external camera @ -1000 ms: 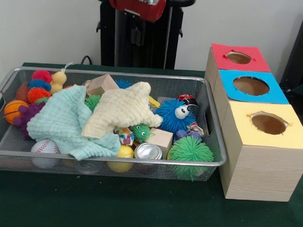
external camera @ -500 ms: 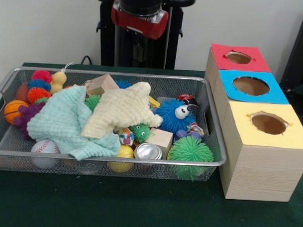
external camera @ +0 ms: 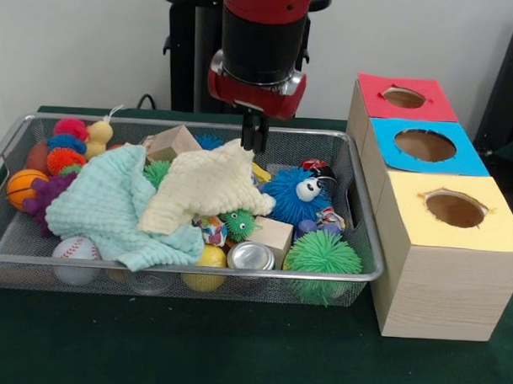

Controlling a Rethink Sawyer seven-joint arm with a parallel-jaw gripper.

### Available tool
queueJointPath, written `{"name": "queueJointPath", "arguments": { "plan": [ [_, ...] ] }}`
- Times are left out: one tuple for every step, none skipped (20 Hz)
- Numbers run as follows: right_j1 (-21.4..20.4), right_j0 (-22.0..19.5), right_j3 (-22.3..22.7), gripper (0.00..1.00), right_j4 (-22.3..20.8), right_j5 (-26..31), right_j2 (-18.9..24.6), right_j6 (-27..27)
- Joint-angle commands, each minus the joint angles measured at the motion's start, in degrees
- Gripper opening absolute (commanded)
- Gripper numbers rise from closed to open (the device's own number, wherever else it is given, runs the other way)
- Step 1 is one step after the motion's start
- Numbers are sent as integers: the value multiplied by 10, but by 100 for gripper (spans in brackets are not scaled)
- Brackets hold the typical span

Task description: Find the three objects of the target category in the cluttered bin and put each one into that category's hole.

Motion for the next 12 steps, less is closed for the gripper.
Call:
{"name": "queueJointPath", "arguments": {
  "plan": [
    [57, -4, -93, 0, 11, 10, 48, 47],
    [58, -3, -98, 0, 11, 14, 47, 48],
    [57, -2, -99, 0, 12, 20, 46, 50],
    [55, -2, -98, 0, 13, 25, 45, 52],
    [53, -1, -97, 0, 14, 26, 43, 56],
    [51, 0, -95, 0, 14, 26, 42, 57],
    [52, -2, -99, 0, 14, 31, 41, 55],
    [53, -4, -102, 0, 14, 32, 41, 53],
    [53, -3, -104, 0, 15, 37, 41, 54],
    [51, -3, -103, 0, 16, 41, 40, 54],
    [50, -4, -101, 0, 16, 38, 39, 53],
    [46, -6, -96, 0, 16, 40, 39, 51]
  ]
}}
